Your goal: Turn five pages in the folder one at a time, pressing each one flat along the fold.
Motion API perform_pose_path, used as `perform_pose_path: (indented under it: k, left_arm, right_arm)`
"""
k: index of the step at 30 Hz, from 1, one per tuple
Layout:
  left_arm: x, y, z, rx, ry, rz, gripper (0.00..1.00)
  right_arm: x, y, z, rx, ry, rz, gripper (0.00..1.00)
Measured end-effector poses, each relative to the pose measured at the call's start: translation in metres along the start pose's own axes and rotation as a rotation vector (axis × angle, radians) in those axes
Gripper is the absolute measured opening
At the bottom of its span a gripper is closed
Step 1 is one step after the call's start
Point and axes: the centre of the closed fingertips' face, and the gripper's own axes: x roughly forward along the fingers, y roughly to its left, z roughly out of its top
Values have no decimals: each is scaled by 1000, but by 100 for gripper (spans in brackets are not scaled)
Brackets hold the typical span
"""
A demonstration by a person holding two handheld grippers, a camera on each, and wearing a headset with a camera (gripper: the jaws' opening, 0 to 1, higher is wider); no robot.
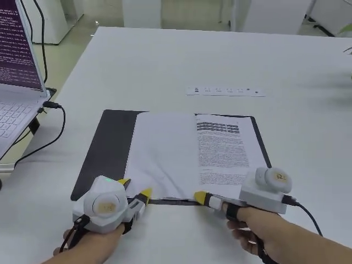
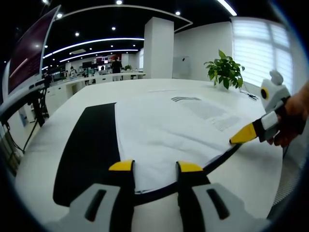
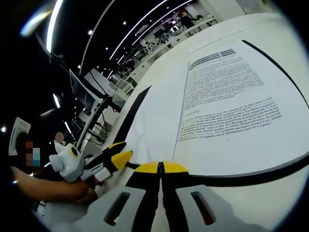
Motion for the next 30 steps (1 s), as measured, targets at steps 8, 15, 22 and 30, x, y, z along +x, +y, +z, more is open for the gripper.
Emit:
perform_pose_path:
  k: [8,15,22,30]
  left_arm:
    - [0,0,0,0,3,4,33]
    - [0,-1,0,12,17,3,33]
    - [0,-3,2,-30,153,3,32]
    - [-25,-28,26,-188,201,-84,24]
  right_arm:
    - [-7,6,-19,42,70,-2,0]
    - [-28,16,-24,77,73,8,0]
    - [-62,10,9,135,-82,-60,0]
    - [-104,0,44,85,-185,-151,0]
